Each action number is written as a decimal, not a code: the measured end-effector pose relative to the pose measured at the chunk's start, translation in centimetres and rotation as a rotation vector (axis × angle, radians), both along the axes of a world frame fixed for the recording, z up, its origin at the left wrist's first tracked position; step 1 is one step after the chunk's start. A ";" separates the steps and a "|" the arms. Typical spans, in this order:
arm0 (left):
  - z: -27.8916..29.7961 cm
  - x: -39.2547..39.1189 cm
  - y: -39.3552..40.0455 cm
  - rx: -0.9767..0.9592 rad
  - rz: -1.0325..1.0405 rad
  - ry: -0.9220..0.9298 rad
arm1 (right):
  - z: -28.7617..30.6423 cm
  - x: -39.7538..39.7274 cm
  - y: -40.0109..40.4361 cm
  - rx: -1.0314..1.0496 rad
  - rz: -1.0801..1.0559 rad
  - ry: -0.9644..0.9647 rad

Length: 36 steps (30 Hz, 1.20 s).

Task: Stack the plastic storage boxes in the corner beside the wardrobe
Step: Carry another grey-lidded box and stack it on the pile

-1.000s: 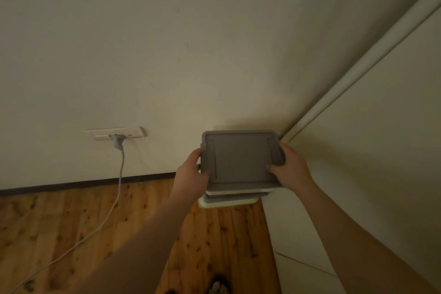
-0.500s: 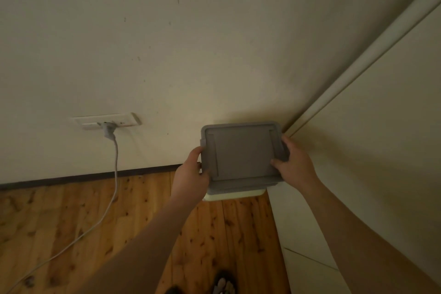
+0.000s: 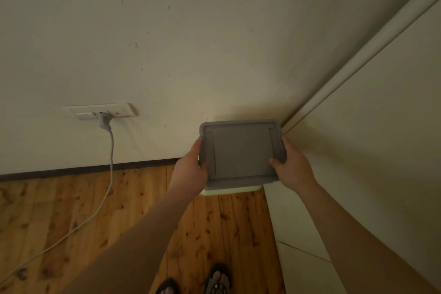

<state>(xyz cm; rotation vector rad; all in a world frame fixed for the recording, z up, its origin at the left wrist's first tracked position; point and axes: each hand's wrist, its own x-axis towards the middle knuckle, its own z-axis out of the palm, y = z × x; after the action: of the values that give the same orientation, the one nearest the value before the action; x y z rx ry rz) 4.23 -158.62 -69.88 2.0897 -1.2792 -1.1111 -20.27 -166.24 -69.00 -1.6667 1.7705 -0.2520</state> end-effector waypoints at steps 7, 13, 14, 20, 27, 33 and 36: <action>-0.2 0.1 -0.1 -0.009 -0.042 -0.032 | -0.6 -0.3 0.0 0.029 0.014 0.037; -1.5 0.0 1.2 0.033 0.027 0.027 | -0.6 0.5 -1.2 0.043 0.017 0.068; -1.6 0.1 1.1 0.031 0.036 0.030 | -0.6 0.6 -1.3 0.040 0.017 0.066; -1.6 0.0 0.3 0.035 -0.028 -0.016 | -0.6 0.5 -0.9 0.051 0.027 0.093; -1.6 -0.2 -0.3 0.001 -0.040 -0.101 | -0.9 0.2 0.0 0.033 0.029 0.093; -1.5 -0.4 0.1 0.003 -0.032 -0.109 | -0.6 0.3 -0.2 0.051 0.050 0.119; -1.6 -0.4 0.4 0.006 -0.031 -0.106 | -0.5 0.5 -0.7 0.054 0.069 0.131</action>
<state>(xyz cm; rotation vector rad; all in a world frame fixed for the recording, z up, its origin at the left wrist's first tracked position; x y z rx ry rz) 3.80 -158.19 -71.44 2.1657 -1.3632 -1.0310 -19.78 -166.98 -69.46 -1.7364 1.7942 -0.0649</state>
